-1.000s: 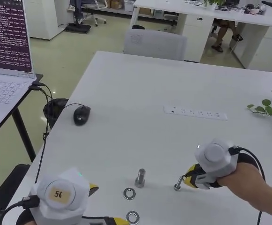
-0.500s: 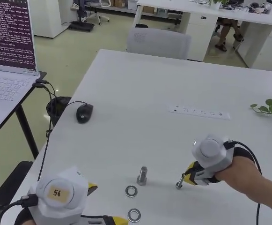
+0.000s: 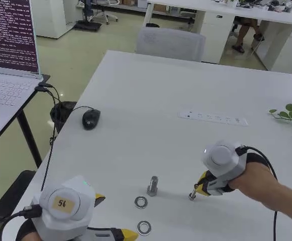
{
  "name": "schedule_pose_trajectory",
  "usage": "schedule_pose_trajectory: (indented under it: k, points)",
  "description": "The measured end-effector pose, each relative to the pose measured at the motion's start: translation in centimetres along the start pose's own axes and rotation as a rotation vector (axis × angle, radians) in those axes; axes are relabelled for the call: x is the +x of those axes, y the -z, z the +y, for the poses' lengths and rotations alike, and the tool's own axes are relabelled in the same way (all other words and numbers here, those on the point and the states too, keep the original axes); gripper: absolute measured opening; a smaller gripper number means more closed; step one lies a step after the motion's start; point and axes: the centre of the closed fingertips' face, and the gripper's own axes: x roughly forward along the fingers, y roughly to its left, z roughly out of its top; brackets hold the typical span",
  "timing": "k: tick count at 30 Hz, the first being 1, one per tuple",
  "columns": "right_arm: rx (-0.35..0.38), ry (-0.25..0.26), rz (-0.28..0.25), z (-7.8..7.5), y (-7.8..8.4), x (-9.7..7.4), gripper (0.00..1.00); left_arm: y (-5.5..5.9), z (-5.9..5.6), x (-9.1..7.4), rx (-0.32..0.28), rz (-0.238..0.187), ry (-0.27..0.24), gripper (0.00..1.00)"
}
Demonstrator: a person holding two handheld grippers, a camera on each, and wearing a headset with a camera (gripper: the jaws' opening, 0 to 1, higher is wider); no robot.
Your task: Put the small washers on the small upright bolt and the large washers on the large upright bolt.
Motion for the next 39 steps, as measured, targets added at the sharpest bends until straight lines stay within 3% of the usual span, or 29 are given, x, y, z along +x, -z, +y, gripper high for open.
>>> schedule_pose_trajectory:
  k: [13, 27, 33, 39]
  points:
    - [0.000, -0.026, 0.046, 0.0, 0.5, 1.5, 0.14, 0.1, 0.1, -0.2, -0.001, 0.005, -0.004, 0.68]
    - [0.091, -0.029, 0.050, 0.5, 1.9, 3.6, 0.16, 0.4, 0.3, -0.4, -0.010, 0.009, -0.012, 0.68]
    - [0.132, -0.024, 0.055, 1.3, 3.7, 3.4, 0.17, 0.5, 0.3, -0.4, -0.009, 0.011, -0.013, 0.68]
    - [0.159, -0.038, 0.070, 3.1, 5.7, 3.2, 0.16, 0.3, 0.1, -0.3, -0.005, 0.008, -0.008, 0.68]
